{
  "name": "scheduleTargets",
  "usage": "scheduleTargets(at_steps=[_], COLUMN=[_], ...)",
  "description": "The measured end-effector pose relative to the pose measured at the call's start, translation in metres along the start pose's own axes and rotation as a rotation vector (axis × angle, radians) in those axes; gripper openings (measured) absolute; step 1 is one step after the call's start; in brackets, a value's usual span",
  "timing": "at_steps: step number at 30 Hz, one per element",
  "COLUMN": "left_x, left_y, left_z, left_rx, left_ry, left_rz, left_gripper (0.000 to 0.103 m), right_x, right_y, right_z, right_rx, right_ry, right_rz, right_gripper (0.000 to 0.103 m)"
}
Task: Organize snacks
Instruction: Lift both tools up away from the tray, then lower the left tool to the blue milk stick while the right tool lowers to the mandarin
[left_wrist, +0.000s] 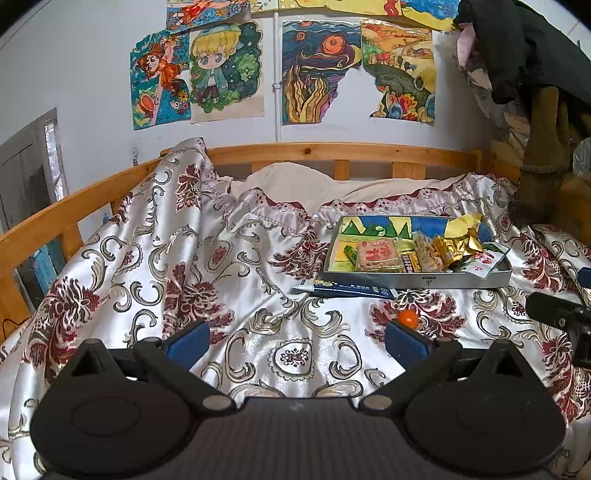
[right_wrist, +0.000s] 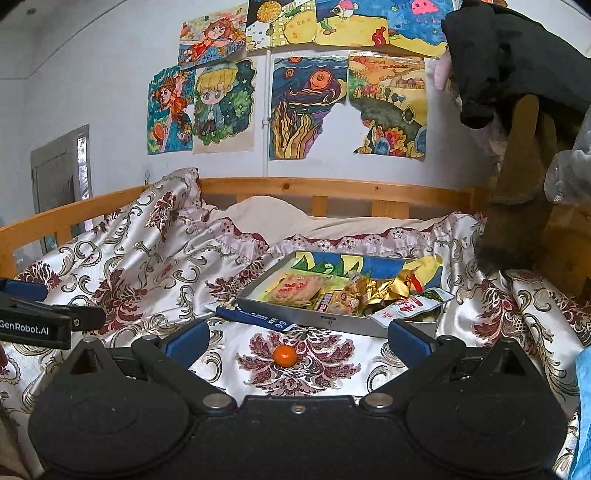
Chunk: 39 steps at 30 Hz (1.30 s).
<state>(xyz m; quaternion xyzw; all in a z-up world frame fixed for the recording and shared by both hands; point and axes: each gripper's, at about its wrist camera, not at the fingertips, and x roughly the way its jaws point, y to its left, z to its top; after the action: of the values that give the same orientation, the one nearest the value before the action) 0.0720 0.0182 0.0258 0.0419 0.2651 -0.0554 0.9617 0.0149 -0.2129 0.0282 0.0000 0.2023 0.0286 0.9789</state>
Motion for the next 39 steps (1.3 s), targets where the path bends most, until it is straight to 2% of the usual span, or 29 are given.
scheduleTargets(at_steps=[13,23,30,39], left_x=[0.033,0.074,0.108,0.143], left_y=[0.002,0.008,0.015,0.015], left_z=[0.020,0.028,0.028,0.031], left_rx=[0.106,0.111,0.050,0.061], left_ry=[-0.006,0.021,0.083,0.092], left_rz=[-0.006,-0.047,-0.057,-0.081], left_gripper=[0.103,0.103,0.103,0.103], right_x=[0.016,0.042,0.067,0.104], right_y=[0.000,0.005,0.010,0.015], right_z=[0.001,0.002,0.002,0.002], right_rx=[-0.004,-0.049,-0.100,-0.159], right_ry=[0.052,0.092,0.100,0.111], right_rz=[-0.009,0.012,-0.011,0.017], right_gripper=[0.102,0.102,0.102,0.102])
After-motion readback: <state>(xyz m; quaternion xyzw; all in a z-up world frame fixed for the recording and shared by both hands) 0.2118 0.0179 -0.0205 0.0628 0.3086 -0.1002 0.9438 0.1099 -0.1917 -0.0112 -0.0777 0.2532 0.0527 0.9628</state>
